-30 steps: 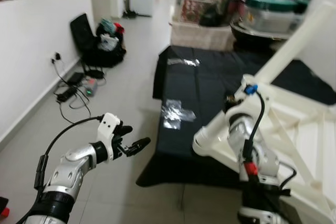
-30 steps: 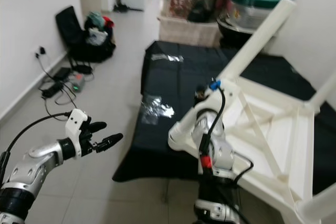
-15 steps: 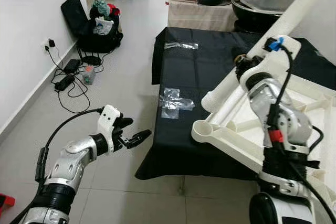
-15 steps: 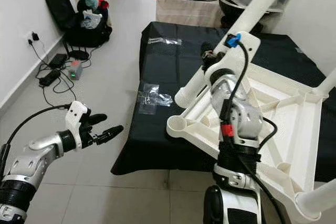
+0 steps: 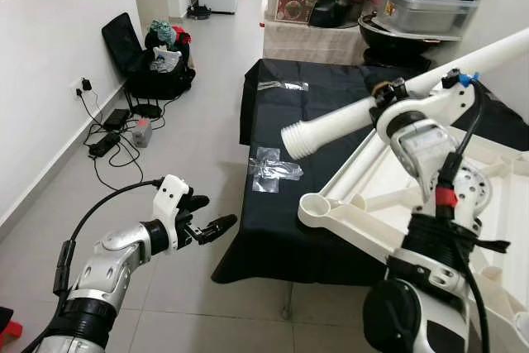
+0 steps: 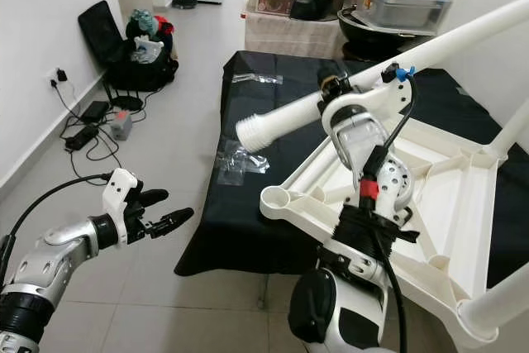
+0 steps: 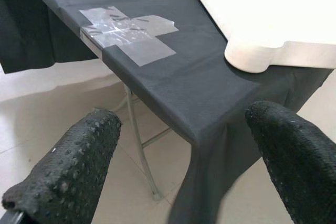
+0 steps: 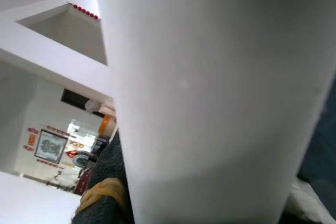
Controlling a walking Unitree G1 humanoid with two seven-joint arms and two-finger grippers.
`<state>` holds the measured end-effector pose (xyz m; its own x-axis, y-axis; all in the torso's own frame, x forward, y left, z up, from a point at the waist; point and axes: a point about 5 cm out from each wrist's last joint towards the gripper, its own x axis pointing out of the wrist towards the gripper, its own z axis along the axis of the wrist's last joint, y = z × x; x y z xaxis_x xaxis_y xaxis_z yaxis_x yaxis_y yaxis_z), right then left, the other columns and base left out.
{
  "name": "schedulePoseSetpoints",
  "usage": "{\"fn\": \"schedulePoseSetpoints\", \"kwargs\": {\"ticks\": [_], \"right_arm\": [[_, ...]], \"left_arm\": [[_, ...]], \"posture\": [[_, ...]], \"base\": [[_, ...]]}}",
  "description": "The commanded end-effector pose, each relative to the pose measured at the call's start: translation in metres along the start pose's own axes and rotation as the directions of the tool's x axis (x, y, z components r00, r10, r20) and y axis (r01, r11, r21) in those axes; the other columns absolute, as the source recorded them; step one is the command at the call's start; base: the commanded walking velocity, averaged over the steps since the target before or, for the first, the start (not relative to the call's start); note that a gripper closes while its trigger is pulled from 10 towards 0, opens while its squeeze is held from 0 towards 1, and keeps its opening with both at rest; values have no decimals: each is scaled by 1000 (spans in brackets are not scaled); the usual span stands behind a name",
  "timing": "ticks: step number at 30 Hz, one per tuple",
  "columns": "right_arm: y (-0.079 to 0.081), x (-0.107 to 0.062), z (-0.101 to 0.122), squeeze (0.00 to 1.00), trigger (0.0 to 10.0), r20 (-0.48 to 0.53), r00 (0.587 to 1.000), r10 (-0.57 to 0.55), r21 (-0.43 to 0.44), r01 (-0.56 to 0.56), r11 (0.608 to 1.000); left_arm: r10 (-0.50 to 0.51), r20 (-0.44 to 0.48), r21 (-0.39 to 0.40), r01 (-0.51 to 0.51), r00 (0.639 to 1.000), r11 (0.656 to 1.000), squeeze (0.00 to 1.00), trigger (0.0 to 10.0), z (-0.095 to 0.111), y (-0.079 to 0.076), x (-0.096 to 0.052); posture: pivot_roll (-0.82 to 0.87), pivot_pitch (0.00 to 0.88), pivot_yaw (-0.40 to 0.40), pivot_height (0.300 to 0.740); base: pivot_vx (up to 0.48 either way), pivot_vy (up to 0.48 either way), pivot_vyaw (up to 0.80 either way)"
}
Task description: Building children table
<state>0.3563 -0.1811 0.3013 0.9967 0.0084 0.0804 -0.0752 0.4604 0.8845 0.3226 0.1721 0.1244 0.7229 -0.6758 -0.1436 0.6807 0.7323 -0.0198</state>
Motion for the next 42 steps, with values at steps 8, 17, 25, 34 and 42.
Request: {"fn": "schedulePoseSetpoints", "kwargs": {"ticks": [8, 17, 25, 34, 42], "right_arm": [[-13, -2, -10, 0, 10000, -50, 988, -148, -114, 142, 983], [-80, -24, 34, 0, 10000, 259, 705, -660, 67, 669, 740], [-83, -27, 28, 0, 10000, 238, 685, -688, 84, 691, 718], [-71, -20, 19, 0, 10000, 229, 752, -618, 31, 629, 777], [3, -11, 16, 0, 10000, 239, 971, 10, 4, -11, 1000]], "left_arm": [[-23, -12, -9, 23, 1000, 1000, 0, 10000, -3, -5, 1], [-34, -15, -17, 34, 999, 999, 0, 10000, -4, -8, 2], [-45, -17, -20, 45, 999, 999, 0, 10000, -4, -10, 4], [-48, -20, -18, 47, 999, 999, 0, 10000, -4, -11, 4], [-51, -21, -17, 50, 999, 999, 0, 10000, -4, -12, 4]], "posture": [[86, 0, -71, 740], [80, 0, -63, 740], [80, 0, -59, 740], [81, 0, -61, 740], [81, 0, -61, 740]], "base": [[0, 0, 0], [0, 0, 0], [0, 0, 0], [0, 0, 0], [0, 0, 0]]}}
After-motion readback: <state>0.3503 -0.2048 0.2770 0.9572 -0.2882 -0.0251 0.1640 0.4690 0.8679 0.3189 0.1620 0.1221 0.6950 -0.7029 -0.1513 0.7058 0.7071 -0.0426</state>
